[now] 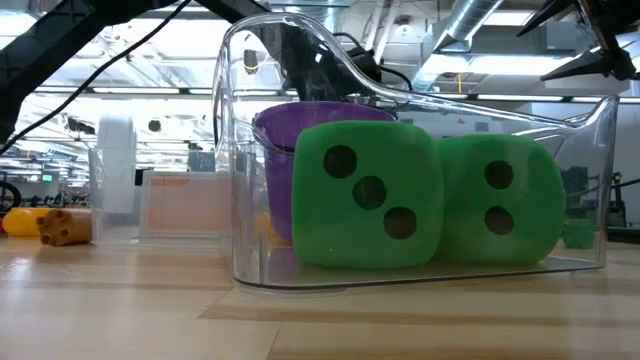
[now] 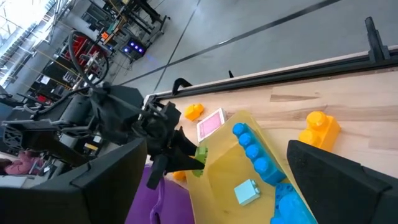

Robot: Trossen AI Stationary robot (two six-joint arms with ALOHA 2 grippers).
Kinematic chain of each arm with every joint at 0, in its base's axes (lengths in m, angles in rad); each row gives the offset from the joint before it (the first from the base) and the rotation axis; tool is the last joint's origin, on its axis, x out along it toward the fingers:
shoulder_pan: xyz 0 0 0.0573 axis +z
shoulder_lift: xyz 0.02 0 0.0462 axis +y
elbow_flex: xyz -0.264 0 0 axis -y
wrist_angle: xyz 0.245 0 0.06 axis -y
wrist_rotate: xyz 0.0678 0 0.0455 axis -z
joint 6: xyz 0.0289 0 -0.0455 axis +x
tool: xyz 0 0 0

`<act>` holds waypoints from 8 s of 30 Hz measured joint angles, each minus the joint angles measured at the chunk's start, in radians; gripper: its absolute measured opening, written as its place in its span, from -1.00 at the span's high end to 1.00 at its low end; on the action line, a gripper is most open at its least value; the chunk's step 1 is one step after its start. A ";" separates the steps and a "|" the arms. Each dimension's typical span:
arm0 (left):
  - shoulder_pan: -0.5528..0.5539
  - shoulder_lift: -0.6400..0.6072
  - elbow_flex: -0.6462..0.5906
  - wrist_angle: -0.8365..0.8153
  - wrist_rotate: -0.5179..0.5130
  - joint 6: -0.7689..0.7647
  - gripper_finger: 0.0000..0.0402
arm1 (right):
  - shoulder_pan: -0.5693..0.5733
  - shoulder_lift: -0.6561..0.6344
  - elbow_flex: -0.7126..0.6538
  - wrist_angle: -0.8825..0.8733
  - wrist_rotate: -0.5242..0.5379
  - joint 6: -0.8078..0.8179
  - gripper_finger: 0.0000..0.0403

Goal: Pick & Place Toys
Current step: Put the small green game piece into the yellow bin, then put the small brown game piece into the yellow bin

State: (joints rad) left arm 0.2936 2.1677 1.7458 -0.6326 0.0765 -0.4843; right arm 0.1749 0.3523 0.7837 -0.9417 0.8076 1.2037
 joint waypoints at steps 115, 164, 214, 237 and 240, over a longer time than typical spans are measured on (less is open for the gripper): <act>-0.501 -1.043 -0.860 -0.444 -0.036 0.232 -0.86 | -0.060 -0.006 0.000 -0.050 -0.017 -0.003 -0.88; -0.621 -0.909 -1.219 -0.055 -0.136 0.084 -0.58 | -0.060 -0.006 0.000 -0.098 0.031 0.011 -0.88; -0.463 -1.081 -0.776 -0.119 -0.008 0.135 0.06 | -0.060 -0.006 0.000 -0.098 0.029 -0.001 -0.88; -0.059 -0.476 -0.324 0.262 0.032 0.748 0.05 | -0.060 -0.006 0.000 -0.098 0.028 -0.014 -0.88; -0.036 -0.397 -0.260 0.268 0.050 0.826 0.04 | -0.060 -0.006 0.000 -0.098 0.028 -0.026 -0.88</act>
State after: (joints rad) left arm 0.2580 1.7711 1.4858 -0.3651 0.1263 0.3413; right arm 0.1154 0.3466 0.7837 -1.0397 0.8356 1.1774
